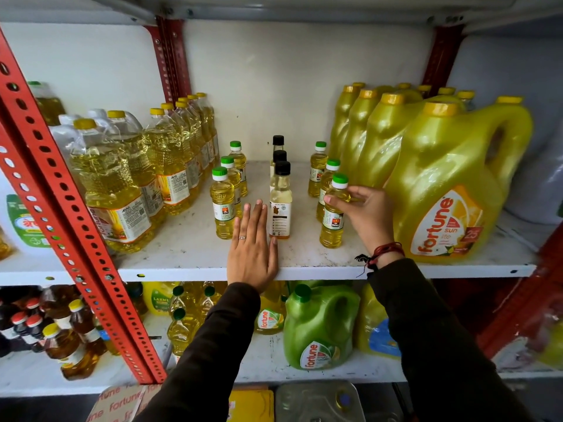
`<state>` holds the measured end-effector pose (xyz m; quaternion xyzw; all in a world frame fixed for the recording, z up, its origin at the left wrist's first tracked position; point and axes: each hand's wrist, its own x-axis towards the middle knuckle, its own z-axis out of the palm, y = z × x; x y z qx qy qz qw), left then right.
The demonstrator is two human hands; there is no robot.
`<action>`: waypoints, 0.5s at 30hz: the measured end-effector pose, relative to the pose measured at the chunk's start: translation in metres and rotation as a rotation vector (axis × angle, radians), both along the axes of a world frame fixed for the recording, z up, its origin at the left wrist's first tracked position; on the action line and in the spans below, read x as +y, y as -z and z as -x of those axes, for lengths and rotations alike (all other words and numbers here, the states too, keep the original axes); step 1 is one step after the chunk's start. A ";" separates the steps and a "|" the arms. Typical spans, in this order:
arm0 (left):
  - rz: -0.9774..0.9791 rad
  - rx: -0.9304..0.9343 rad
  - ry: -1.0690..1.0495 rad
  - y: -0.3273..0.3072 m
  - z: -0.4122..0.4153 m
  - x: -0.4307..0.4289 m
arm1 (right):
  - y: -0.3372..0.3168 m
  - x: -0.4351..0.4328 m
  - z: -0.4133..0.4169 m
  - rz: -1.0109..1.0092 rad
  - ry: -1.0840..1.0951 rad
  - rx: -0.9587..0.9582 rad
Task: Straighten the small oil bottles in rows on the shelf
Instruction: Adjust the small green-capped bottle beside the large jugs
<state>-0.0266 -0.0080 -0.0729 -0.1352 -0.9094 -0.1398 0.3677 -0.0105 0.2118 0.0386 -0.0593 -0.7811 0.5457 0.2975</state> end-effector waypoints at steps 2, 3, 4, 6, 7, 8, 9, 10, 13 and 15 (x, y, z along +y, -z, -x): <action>-0.004 -0.003 0.000 0.001 0.000 0.000 | 0.001 0.001 -0.007 0.003 -0.006 0.006; -0.007 -0.004 0.000 0.001 0.000 0.000 | 0.001 0.001 -0.010 0.002 -0.014 0.015; -0.010 -0.004 0.000 0.001 0.000 0.000 | 0.001 0.000 -0.013 0.002 -0.021 0.020; -0.014 -0.002 -0.003 0.001 0.000 0.000 | 0.003 0.001 -0.018 0.000 -0.031 0.029; -0.016 -0.002 -0.003 0.001 0.000 0.000 | 0.003 0.001 -0.021 0.005 -0.035 0.032; -0.018 -0.003 -0.001 0.001 0.000 0.000 | 0.003 0.001 -0.023 0.010 -0.035 0.032; -0.019 -0.005 0.001 0.001 0.000 0.000 | 0.004 0.002 -0.025 0.009 -0.033 0.033; -0.020 -0.006 0.002 0.001 -0.001 0.000 | 0.004 0.002 -0.026 0.005 -0.030 0.032; -0.025 -0.005 0.001 0.001 0.000 0.001 | 0.005 0.003 -0.030 -0.009 -0.029 0.040; -0.026 0.001 0.001 0.001 0.000 0.000 | 0.005 0.004 -0.033 -0.015 -0.020 0.040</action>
